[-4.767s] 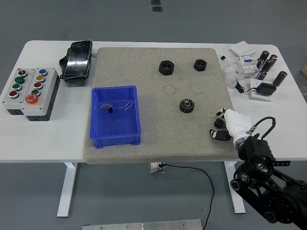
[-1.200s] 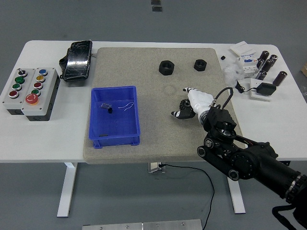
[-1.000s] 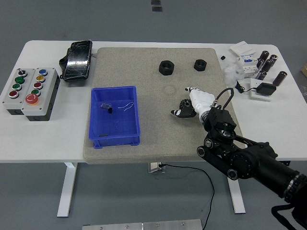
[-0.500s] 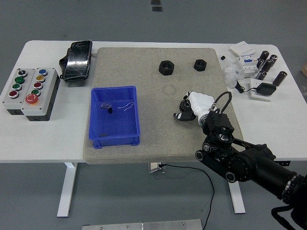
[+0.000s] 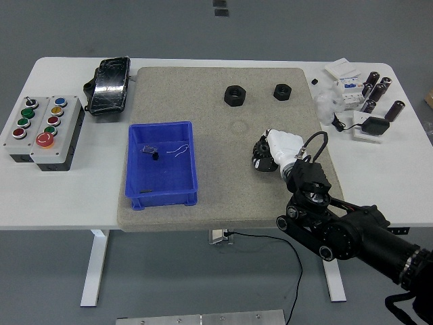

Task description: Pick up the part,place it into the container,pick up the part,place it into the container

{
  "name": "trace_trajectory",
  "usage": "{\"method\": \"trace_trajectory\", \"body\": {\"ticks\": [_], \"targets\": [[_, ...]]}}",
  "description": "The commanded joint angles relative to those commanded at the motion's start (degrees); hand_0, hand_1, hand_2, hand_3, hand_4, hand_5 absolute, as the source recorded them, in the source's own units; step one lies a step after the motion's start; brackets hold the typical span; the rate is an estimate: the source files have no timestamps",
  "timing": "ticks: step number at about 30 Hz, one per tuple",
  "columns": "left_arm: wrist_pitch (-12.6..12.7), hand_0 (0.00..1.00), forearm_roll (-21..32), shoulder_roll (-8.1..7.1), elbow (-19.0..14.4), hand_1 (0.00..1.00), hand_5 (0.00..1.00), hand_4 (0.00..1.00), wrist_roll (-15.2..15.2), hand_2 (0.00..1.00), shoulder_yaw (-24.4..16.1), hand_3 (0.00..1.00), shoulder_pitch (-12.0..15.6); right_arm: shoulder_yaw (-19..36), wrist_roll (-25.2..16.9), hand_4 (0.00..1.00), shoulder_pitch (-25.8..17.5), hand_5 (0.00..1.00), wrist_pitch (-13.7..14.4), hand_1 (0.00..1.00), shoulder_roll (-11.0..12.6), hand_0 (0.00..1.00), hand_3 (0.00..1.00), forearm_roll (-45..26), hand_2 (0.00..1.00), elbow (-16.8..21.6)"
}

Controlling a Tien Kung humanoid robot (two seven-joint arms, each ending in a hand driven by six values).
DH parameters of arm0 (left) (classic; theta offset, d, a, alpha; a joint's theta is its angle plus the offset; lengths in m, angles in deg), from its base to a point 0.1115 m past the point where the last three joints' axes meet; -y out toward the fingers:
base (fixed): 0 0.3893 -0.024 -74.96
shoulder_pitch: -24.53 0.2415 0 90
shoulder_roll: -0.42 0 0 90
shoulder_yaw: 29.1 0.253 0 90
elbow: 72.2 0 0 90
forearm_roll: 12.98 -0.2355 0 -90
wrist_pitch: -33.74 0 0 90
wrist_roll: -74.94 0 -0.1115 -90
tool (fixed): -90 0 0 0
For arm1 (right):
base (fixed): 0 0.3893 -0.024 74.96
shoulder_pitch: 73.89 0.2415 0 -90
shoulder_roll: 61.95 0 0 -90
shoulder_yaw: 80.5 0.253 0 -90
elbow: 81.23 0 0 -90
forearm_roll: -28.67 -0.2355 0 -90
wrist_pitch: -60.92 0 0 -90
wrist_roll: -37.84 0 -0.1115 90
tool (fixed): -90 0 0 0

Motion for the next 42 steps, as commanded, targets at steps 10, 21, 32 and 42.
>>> {"method": "trace_trajectory", "body": {"ticks": [10, 21, 32, 42], "targets": [[0.09, 0.662, -0.77, 0.01, 0.0, 0.628, 0.44, 0.651, 0.45, 0.579, -0.97, 0.62, 0.22, -0.88, -5.57, 0.524, -1.47, 0.002, 8.27, 0.574, 1.03, 0.452, 0.563, -7.15, 0.503, 11.99], [0.1, 0.662, -1.29, -0.01, 0.0, 0.627, 0.471, 0.662, 0.72, 0.581, -1.54, 0.624, 0.2, -8.13, -16.39, 0.532, -1.45, 0.002, 12.7, 0.702, -2.08, 0.662, 0.679, -20.32, 0.661, 18.58], [0.07, 0.662, -1.82, -0.05, 0.0, 0.627, 0.475, 0.664, 0.95, 0.581, -2.04, 0.624, 0.25, -9.92, -14.34, 0.614, -0.78, 0.164, 9.15, 0.853, -2.85, 0.806, 0.761, -16.55, 0.824, 18.19], [0.04, 0.662, -1.8, -0.18, 0.0, 0.627, 0.478, 0.665, 0.95, 0.581, -1.94, 0.623, 0.27, -9.28, -13.97, 0.779, -1.04, 0.252, 9.21, 0.873, -2.81, 0.824, 0.833, -15.5, 0.85, 18.61]]}}
